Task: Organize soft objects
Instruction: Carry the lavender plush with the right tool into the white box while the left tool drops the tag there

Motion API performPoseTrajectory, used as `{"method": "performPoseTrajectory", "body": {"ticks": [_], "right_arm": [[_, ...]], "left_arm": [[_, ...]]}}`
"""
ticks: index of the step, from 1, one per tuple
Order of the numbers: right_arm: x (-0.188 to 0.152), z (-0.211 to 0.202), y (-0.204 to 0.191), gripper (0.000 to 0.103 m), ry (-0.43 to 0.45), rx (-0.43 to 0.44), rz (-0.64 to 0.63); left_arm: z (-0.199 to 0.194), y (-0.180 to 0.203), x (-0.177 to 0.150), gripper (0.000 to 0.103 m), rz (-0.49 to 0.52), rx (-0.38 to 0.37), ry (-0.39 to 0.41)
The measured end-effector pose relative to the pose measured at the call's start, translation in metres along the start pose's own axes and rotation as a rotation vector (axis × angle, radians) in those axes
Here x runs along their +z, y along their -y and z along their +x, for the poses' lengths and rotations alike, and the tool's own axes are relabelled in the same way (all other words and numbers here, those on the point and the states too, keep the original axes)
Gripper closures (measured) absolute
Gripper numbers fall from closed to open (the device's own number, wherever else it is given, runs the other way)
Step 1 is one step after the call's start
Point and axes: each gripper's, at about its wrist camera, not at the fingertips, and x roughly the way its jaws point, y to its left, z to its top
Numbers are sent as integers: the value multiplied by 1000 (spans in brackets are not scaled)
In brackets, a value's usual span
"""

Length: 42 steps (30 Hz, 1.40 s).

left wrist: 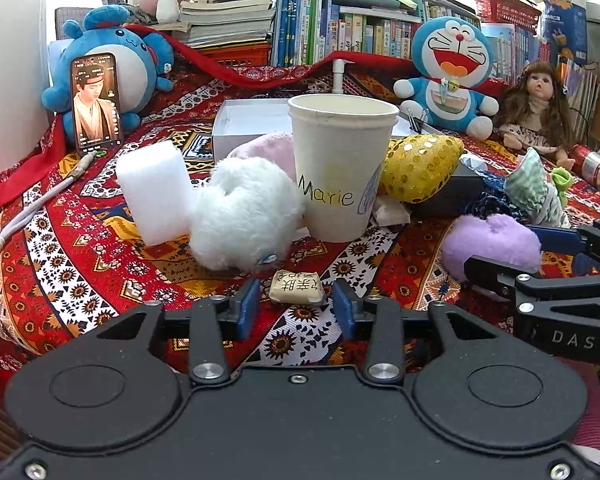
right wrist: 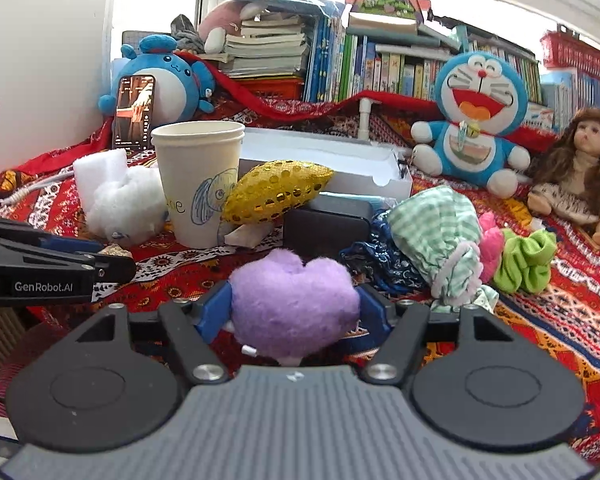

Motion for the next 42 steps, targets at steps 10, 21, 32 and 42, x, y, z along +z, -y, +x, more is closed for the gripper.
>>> {"method": "performPoseTrajectory", "body": {"ticks": [10, 21, 32, 42], "right_arm": [[-7, 5, -2, 18, 15, -14, 15], [17, -25, 1, 34, 59, 26, 26], [118, -15, 52, 33, 52, 66, 88], [187, 98, 81, 33, -124, 101, 86]], "left_arm": [[4, 2, -4, 64, 25, 7, 20], [-44, -3, 34, 78, 9, -98, 119], [-30, -33, 170, 78, 8, -150, 123], [109, -22, 259, 78, 4, -165, -192]]}}
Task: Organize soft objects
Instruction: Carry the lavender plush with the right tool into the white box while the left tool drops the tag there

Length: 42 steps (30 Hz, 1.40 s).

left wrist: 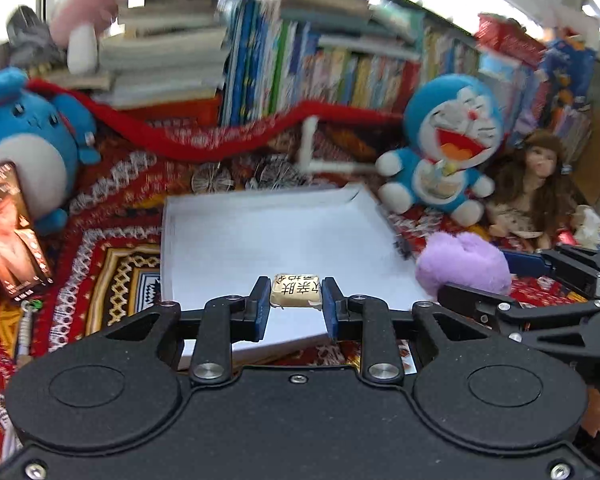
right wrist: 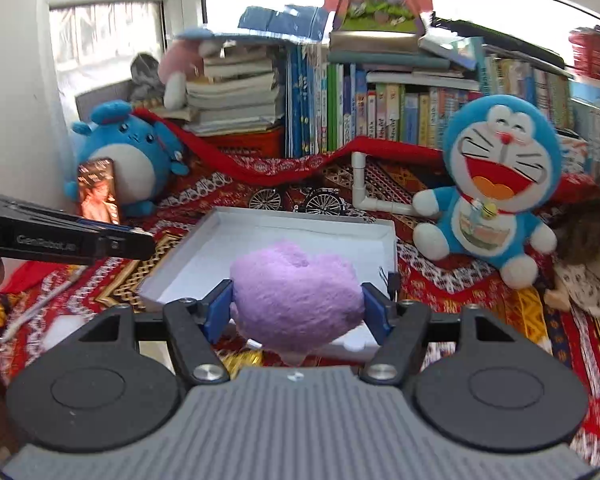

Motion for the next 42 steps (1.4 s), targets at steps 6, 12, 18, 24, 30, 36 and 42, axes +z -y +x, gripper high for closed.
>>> {"method": "performPoseTrajectory", "body": {"ticks": [6, 12, 18, 24, 30, 36, 42], "right_arm": [[5, 59, 2, 33, -94, 23, -1], [-3, 106, 2, 33, -174, 13, -6], [-6, 135, 11, 33, -217, -6, 35], [-10, 149, 18, 33, -254, -20, 61], [-16, 158, 21, 32, -278, -17, 76], [-20, 159, 22, 32, -285, -13, 75], [-23, 160, 20, 32, -291, -17, 68]], "left_arm": [[73, -19, 8, 78, -52, 57, -143], [112, -39, 8, 78, -99, 64, -215], [136, -41, 3, 78, -103, 94, -260], [151, -39, -1, 78, -91, 105, -290], [156, -38, -4, 77, -72, 116, -290], [157, -38, -5, 77, -70, 114, -288], [157, -39, -4, 77, -71, 109, -285]]}}
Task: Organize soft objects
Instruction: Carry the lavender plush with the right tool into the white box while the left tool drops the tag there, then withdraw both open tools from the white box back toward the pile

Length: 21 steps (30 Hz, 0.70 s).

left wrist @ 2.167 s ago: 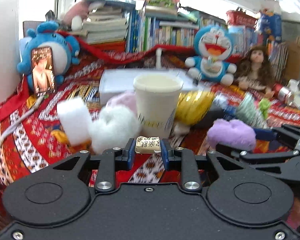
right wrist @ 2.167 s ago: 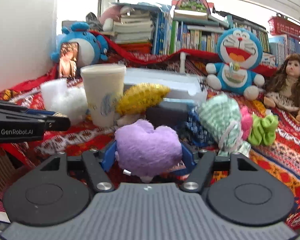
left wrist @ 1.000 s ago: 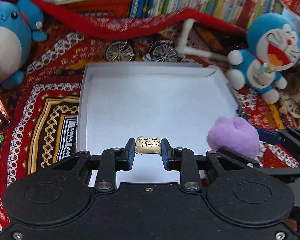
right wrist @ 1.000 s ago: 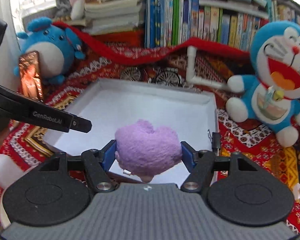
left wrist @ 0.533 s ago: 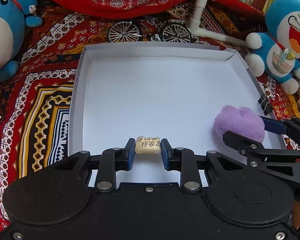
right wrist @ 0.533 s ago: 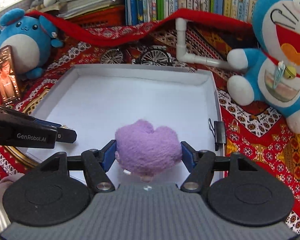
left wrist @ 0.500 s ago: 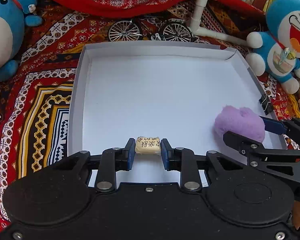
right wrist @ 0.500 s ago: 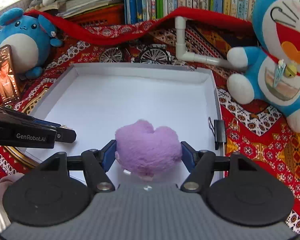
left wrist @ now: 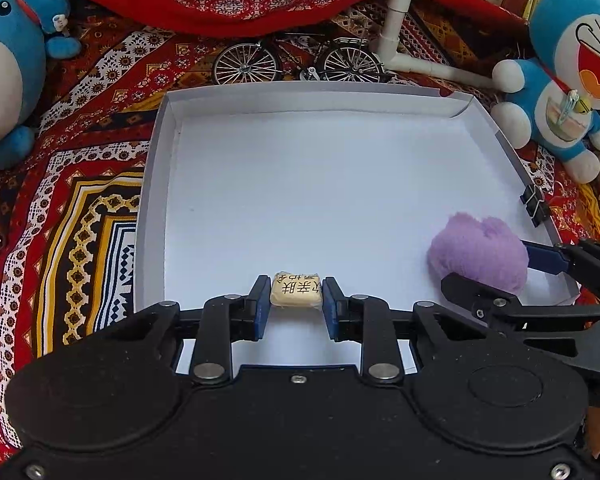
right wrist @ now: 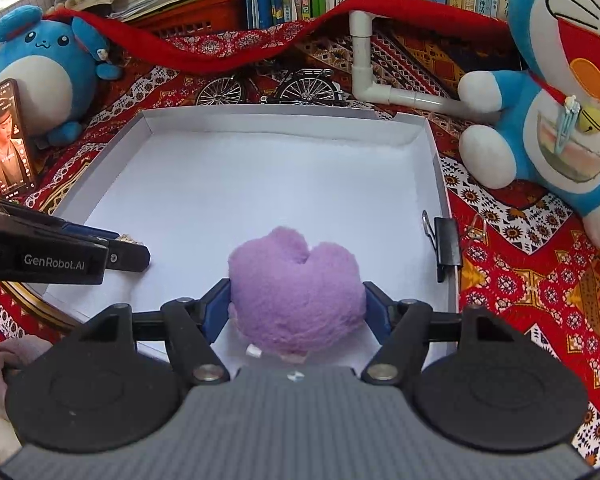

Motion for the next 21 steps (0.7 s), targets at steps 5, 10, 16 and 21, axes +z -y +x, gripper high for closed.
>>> {"method": "performPoseTrajectory", "body": {"ticks": [5, 10, 16, 21], "right_arm": [[1, -1, 1, 29, 0, 0, 0], [1, -6, 1, 24, 13, 0, 4], [7, -26, 4, 22, 61, 10, 12], [8, -50, 3, 18, 122, 25, -9]], "left_arm": [[-1, 0, 0, 77, -4, -2, 2], [-6, 0, -1, 75, 7, -2, 19], [-29, -5, -2, 62, 13, 2, 87], [-53, -7, -7, 47, 24, 1, 142]]}}
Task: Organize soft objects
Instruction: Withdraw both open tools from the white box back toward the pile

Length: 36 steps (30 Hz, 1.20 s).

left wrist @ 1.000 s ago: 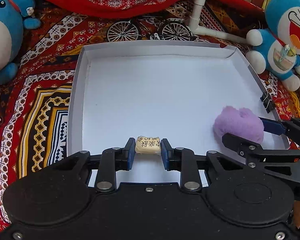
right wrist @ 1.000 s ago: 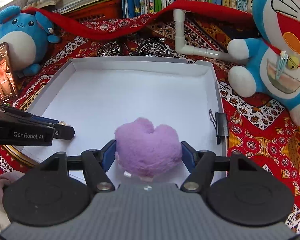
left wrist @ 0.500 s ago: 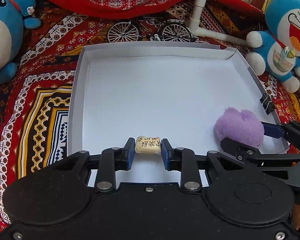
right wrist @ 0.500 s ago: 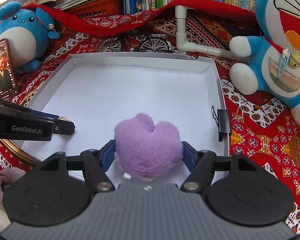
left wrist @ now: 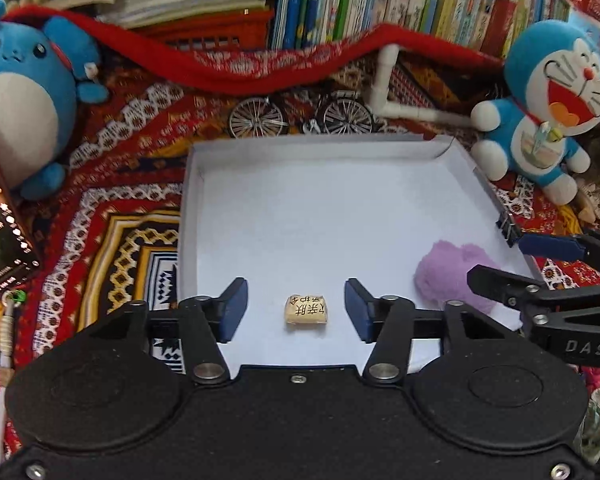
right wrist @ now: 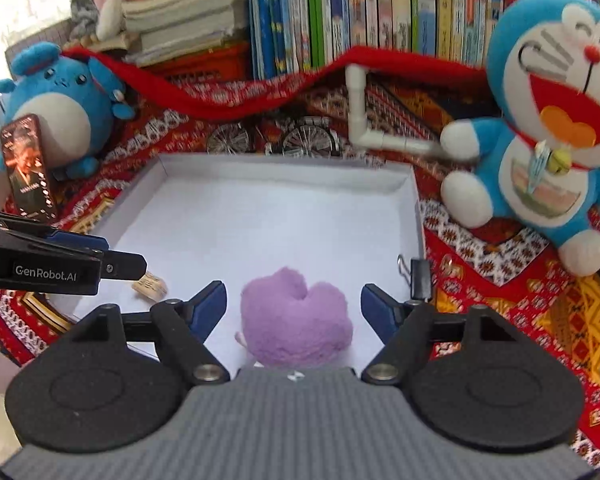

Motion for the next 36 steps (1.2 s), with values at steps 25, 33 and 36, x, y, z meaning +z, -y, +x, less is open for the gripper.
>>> {"method": "performPoseTrajectory", "body": {"ticks": [25, 33, 36], "right_arm": [[-43, -106, 8, 7, 233, 37, -51], [-69, -127, 7, 2, 272, 38, -80], [-78, -132, 8, 1, 281, 41, -78]], "left_arm": [[-106, -1, -81, 30, 49, -55, 257], [-123, -5, -108, 24, 37, -63, 303], [-130, -9, -117, 23, 23, -62, 325]]}}
